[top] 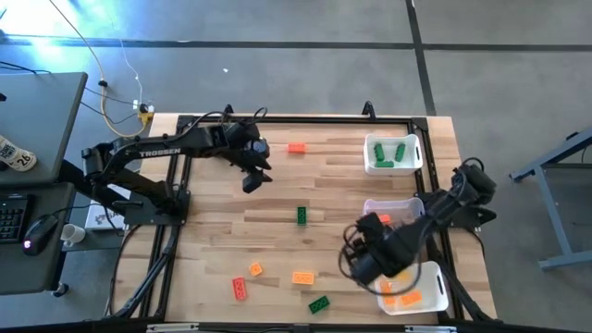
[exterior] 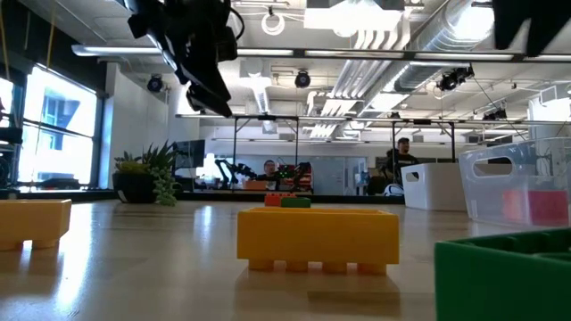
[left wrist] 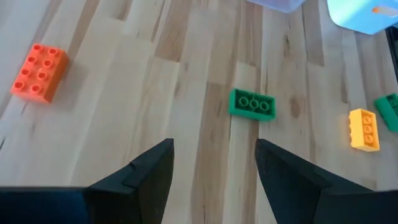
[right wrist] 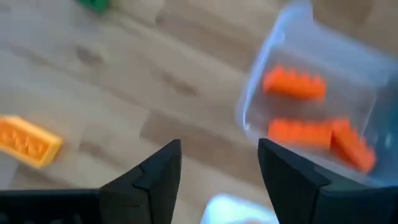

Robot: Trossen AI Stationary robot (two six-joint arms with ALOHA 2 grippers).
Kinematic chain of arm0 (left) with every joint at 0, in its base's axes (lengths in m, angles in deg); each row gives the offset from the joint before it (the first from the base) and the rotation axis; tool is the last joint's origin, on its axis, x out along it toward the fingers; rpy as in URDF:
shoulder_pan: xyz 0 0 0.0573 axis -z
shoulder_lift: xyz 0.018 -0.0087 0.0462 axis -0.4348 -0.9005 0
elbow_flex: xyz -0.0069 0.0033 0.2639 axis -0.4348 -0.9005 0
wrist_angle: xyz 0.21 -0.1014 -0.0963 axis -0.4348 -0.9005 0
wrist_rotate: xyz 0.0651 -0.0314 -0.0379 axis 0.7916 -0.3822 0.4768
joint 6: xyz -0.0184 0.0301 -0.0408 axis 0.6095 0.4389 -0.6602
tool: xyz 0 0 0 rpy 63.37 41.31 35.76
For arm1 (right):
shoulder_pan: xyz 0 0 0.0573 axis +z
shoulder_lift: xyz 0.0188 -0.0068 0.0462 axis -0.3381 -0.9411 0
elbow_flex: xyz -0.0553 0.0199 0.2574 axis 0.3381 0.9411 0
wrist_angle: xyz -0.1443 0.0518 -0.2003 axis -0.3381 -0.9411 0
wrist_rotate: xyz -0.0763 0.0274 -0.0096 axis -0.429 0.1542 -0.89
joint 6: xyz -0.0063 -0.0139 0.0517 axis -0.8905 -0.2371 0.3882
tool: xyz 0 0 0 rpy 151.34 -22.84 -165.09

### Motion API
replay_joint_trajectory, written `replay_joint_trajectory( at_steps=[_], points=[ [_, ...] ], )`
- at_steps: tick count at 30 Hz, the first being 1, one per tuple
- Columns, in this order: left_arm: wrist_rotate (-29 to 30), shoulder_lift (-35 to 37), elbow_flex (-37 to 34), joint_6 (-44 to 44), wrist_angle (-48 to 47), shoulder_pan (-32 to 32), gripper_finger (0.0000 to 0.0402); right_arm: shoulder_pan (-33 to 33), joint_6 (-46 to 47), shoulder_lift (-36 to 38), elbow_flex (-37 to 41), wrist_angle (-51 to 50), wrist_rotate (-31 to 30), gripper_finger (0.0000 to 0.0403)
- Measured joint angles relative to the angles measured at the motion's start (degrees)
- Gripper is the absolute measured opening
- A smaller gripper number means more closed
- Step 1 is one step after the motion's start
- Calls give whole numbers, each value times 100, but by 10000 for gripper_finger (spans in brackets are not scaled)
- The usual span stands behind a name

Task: Sort & place blocks by color
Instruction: Put the orange game piece into the transparent bin

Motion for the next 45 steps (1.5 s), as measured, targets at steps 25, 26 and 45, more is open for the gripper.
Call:
replay_joint_trajectory(
  at_steps=[25,26,45],
  points=[
    [2827,0,794,817,-587,-11,213,-3833,-6987,1,0,2365,489,199],
    [2877,0,794,819,-587,-20,213,-3970,-7197,2,0,2474,510,199],
    [2870,0,794,-99,-587,-884,213,-6257,-10652,2,0,5395,1549,199]
  ],
)
